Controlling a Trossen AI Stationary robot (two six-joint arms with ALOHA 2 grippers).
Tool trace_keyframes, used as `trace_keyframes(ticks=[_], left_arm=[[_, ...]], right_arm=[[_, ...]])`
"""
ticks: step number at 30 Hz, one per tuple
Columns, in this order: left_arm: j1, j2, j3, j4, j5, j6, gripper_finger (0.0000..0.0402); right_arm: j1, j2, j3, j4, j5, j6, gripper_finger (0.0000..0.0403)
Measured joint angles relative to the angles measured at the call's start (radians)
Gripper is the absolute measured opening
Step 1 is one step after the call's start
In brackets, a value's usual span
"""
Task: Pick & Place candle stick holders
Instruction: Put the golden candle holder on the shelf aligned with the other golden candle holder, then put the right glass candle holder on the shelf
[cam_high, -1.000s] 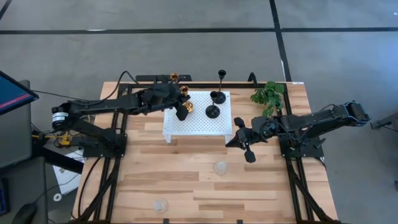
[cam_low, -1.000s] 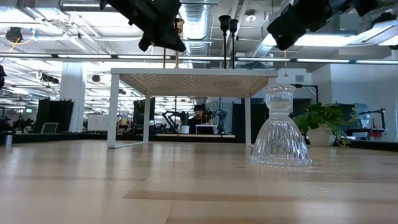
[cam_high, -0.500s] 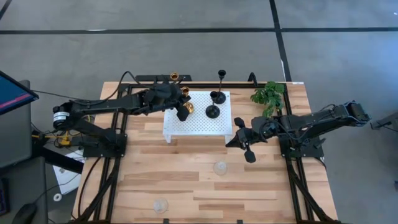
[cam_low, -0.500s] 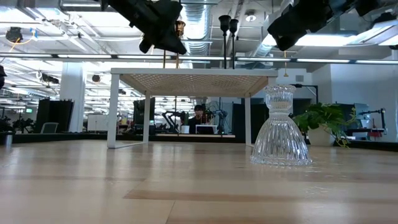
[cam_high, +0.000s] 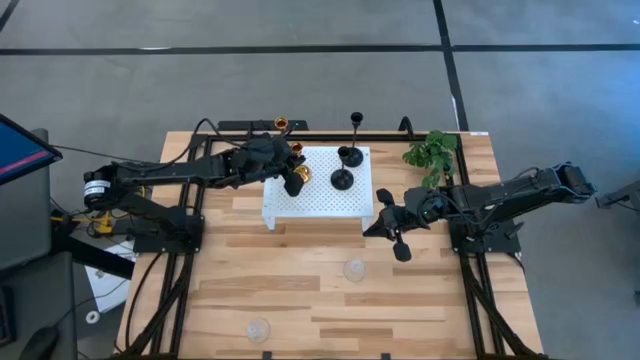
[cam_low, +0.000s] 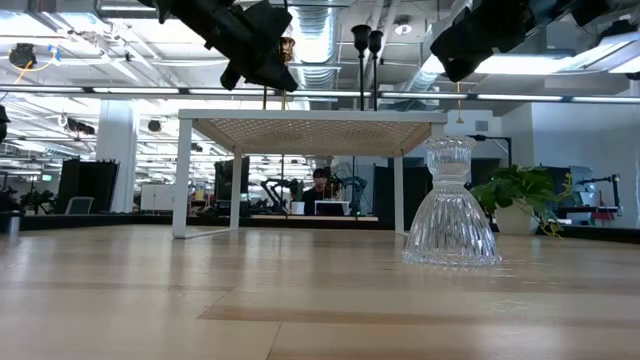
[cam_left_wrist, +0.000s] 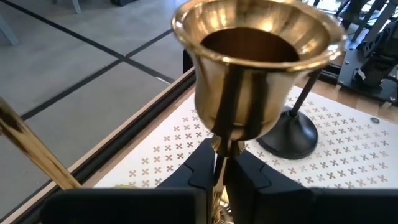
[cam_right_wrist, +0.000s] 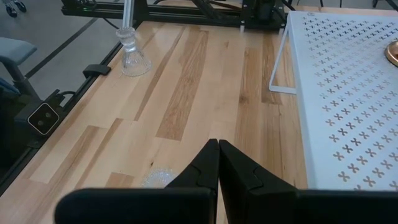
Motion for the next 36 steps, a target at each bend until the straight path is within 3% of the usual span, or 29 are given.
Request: trace_keyframes(ticks=[15, 36], left_arm=[[0.0, 0.005, -0.006, 0.025, 0.034, 0.025, 0.009], [-0.008, 0.005, -0.004, 0.026, 0.051, 0.023, 0.0227]], right_arm=[[0.0, 0.0, 0.0, -0.001, 0.0, 0.0, 0.0], [0.0, 0.0, 0.0, -0.001, 0.0, 0.0, 0.0]])
